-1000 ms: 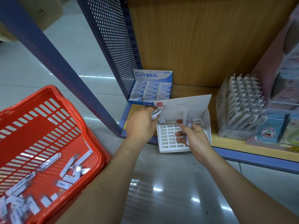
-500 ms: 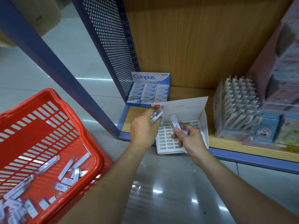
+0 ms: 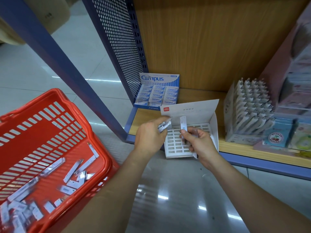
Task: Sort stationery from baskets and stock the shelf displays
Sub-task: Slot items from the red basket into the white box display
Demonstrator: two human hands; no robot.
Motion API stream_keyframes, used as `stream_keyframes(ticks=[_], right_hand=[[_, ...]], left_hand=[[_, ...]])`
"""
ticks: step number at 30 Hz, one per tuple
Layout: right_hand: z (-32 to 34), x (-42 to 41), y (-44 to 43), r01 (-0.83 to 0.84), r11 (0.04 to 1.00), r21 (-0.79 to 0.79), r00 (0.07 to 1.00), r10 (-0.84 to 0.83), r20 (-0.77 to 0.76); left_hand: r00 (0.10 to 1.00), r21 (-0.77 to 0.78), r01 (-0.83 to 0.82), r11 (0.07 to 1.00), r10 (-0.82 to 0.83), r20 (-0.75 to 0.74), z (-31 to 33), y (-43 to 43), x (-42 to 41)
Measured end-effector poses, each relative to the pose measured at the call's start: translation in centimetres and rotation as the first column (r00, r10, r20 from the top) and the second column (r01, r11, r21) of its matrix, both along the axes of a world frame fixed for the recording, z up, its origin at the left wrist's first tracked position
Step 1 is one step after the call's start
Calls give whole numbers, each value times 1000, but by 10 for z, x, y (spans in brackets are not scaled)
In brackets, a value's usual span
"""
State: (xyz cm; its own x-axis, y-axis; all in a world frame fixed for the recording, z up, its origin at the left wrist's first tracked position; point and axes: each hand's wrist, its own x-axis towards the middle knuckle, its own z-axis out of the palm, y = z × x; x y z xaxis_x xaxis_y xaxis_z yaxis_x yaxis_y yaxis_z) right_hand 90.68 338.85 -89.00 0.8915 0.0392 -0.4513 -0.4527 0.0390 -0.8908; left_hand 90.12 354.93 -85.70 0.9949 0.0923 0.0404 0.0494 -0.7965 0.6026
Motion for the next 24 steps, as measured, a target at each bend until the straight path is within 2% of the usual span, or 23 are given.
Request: stream_keyframes(ticks=[3, 8, 9, 11, 13, 15, 16, 17, 20, 22, 24], right_hand=[[0, 0, 0, -21, 1000, -4, 1000, 21, 0], [0, 0, -3, -76, 997, 13, 996, 77, -50], [2, -1, -5, -85, 996, 32, 995, 86, -52], [5, -1, -7, -85, 991, 107, 995, 89, -37], [11, -1, -12, -77, 977, 197, 996, 84, -26], [15, -4, -16, -109, 951, 289, 992, 121, -25], [16, -6, -17, -144, 932, 334, 986, 162, -27], [18, -8, -18, -178, 912, 371, 978, 205, -34], [21, -12, -21, -249, 860, 445, 946, 314, -77], [24, -13, -21, -281, 849, 448, 931, 355, -88], [27, -15, -19, -323, 860, 394, 922, 380, -72]], left_hand=[[998, 108, 52, 993, -49, -37, 0, -2, 6], [998, 134, 39, 990, -32, -57, 2, -5, 11], [999, 88, 11, 996, -6, -54, 4, -5, 10], [990, -178, -139, 974, 138, -21, 8, -8, 4], [955, -512, -292, 808, 280, -102, 17, -14, -5], [923, -729, -384, 567, 237, -301, 20, -19, -15], [915, -777, -402, 484, 178, -363, 20, -20, -20], [910, -802, -408, 437, 117, -399, 17, -20, -23], [909, -847, -379, 372, -20, -416, 13, -15, -30], [922, -881, -356, 312, -39, -386, 14, -12, -35], [930, -884, -350, 311, 4, -367, 16, -12, -39]])
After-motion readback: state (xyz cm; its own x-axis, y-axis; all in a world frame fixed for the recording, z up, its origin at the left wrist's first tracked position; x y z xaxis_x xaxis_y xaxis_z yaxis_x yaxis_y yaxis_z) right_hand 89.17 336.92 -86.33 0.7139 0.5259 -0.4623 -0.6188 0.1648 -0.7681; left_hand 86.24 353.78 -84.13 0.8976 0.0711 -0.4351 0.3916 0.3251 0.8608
